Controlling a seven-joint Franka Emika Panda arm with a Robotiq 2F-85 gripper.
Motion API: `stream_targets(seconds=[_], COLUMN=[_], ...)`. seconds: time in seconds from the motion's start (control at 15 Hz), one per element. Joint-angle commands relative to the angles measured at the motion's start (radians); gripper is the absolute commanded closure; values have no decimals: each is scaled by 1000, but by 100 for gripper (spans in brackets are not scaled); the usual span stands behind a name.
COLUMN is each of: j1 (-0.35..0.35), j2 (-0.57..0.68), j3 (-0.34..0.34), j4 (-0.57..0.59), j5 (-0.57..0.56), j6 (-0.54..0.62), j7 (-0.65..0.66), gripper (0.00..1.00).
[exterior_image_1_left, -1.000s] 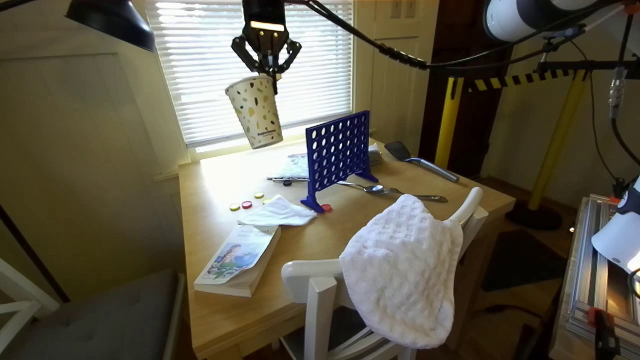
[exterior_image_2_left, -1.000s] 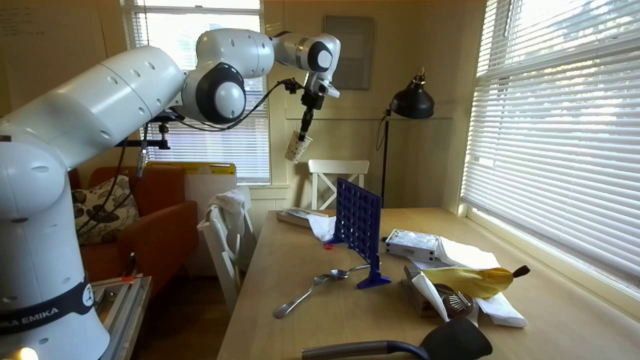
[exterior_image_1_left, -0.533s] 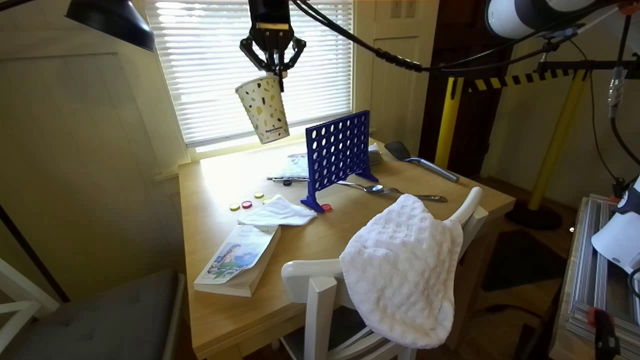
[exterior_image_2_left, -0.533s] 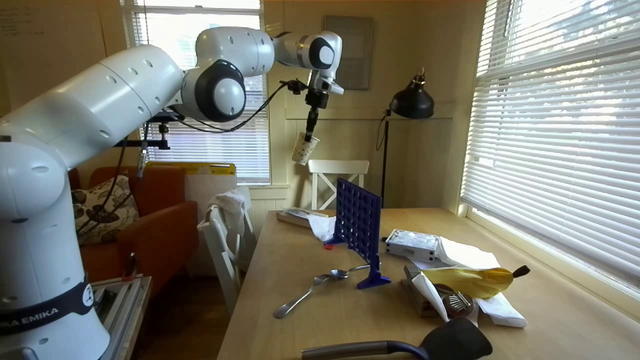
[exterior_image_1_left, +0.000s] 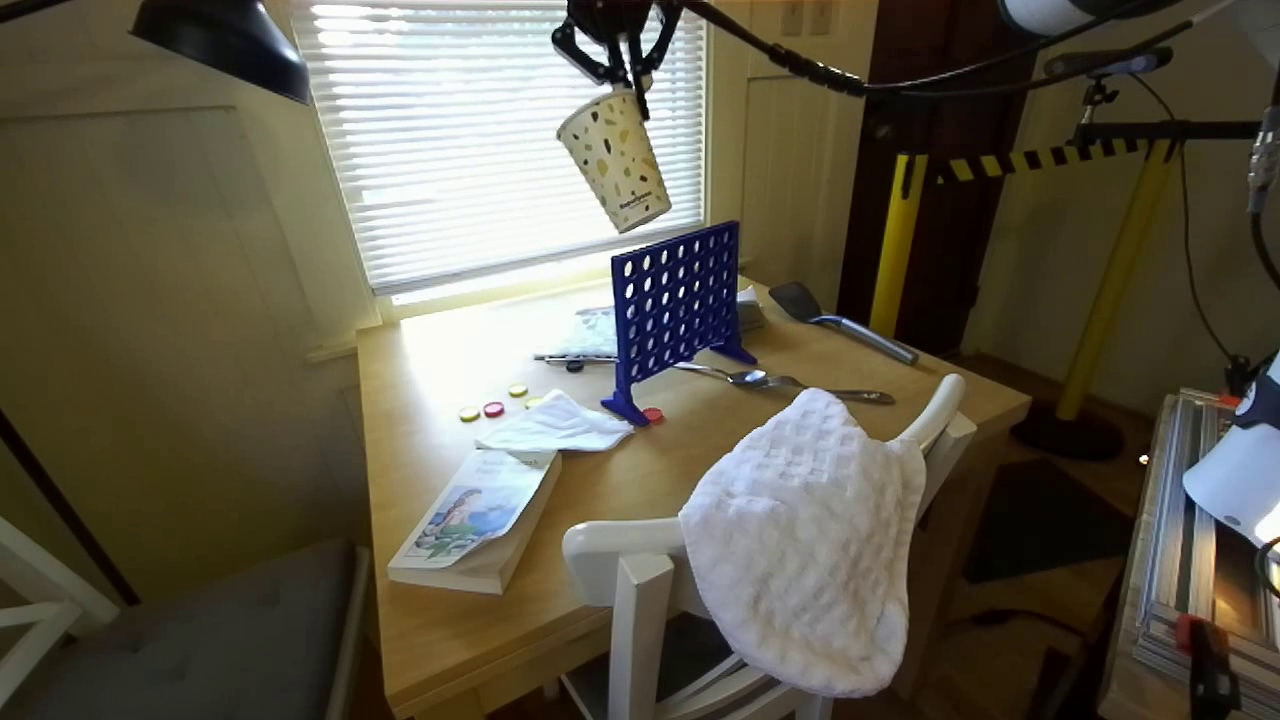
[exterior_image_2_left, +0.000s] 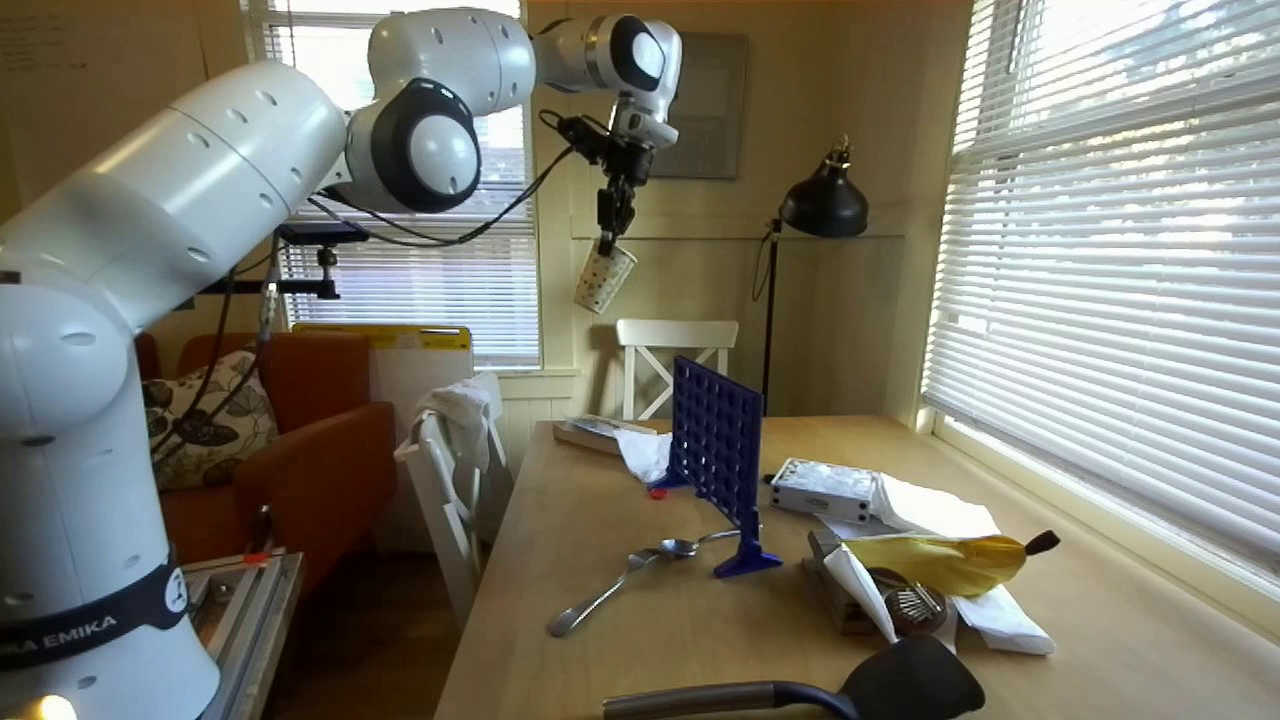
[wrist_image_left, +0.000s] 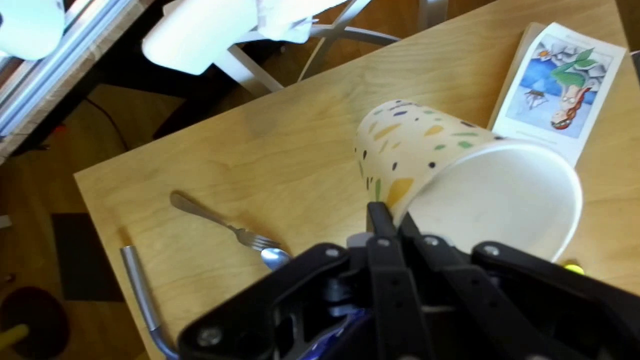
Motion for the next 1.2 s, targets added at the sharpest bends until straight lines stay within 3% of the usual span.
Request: stream_targets(seconds=[0.0,0.27,0.33,0.8,1.13], j1=[19,44,39,24,25], j2=[-41,-70,-74,-37,-65], j3=[-24,-47,-45,-29,-72], j4=[-6,0,11,34,6], j5=[-91,-168,-155,-139,-207], j6=[-67,-92,-71,-86,23], j7=[-40,-59,-4,-42,-52], gripper=[99,99,99,99,99])
